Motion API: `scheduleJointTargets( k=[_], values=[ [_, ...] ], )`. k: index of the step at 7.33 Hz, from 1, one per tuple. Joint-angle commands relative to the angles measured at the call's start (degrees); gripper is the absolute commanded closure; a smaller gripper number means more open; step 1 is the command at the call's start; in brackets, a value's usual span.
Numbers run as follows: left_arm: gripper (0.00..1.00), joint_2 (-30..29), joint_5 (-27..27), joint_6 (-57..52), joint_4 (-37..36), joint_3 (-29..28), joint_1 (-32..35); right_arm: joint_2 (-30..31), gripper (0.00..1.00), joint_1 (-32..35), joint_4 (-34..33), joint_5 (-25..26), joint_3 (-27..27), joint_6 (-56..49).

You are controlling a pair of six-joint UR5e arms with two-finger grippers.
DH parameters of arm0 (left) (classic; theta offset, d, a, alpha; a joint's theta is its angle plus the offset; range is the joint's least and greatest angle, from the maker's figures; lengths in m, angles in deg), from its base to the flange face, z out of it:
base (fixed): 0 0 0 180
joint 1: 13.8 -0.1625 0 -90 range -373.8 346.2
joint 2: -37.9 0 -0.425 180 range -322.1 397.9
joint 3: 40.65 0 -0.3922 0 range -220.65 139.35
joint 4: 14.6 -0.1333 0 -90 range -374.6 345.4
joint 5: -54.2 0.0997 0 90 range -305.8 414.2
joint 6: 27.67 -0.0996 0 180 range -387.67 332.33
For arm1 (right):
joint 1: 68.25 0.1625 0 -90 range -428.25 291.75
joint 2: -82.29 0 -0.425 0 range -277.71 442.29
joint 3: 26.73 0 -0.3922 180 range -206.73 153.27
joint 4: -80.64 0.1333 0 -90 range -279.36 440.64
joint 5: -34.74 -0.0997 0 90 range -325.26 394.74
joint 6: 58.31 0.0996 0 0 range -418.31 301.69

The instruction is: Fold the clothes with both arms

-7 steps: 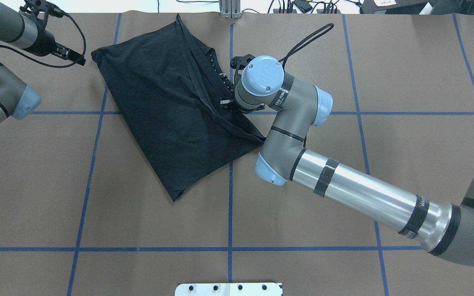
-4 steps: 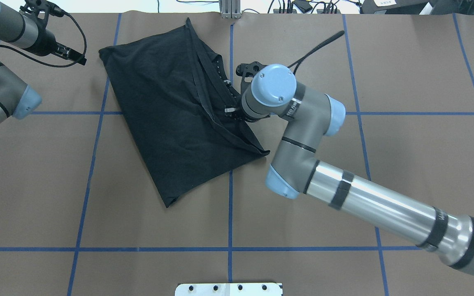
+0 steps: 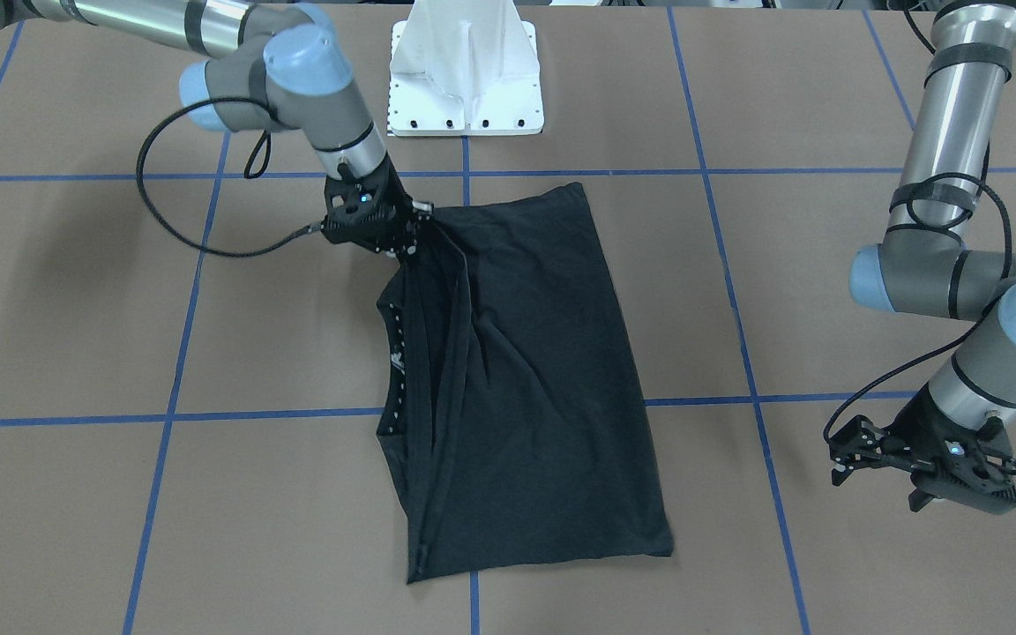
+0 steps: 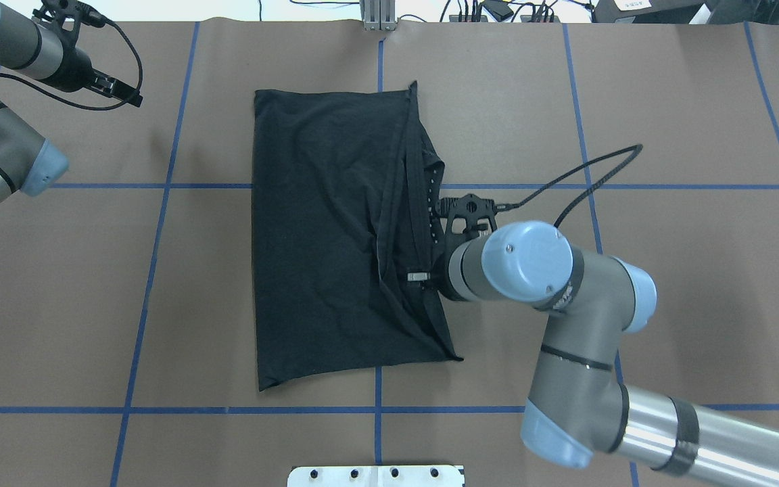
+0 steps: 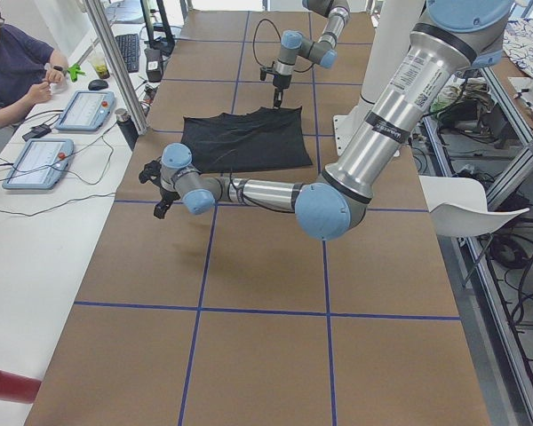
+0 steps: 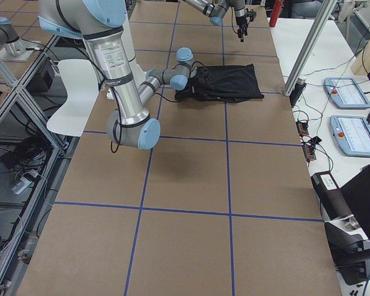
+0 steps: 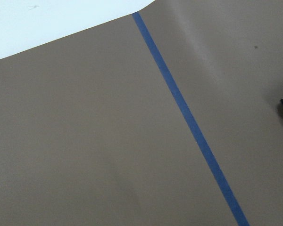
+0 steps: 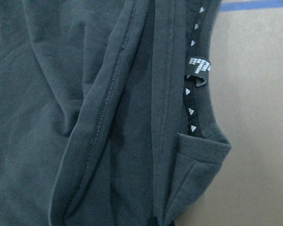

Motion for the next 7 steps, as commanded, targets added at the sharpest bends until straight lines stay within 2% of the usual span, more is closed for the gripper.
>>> scheduleJointTargets(
  k=[1,3,4,5,7],
  values=[
    [0.0,-0.1,0.0,0.0,0.0,0.0,0.0,1.3,1.0,-4.5,-3.5,3.5,-3.9,1.1],
    [0.0,-0.2,0.0,0.0,0.0,0.0,-0.1,3.2,1.0,-4.6,-3.5,3.5,-3.9,1.0],
    [0.0,-0.2,0.0,0.1,0.0,0.0,0.0,3.1,0.37,-4.6,-3.5,3.5,-3.8,1.0],
    [0.0,-0.2,0.0,0.1,0.0,0.1,0.0,2.9,0.0,-4.5,-3.6,4.0,-4.1,1.1],
    [0.0,-0.1,0.0,0.2,0.0,0.5,0.0,0.9,0.0,-2.2,-8.3,2.3,-5.8,1.0]
  ],
)
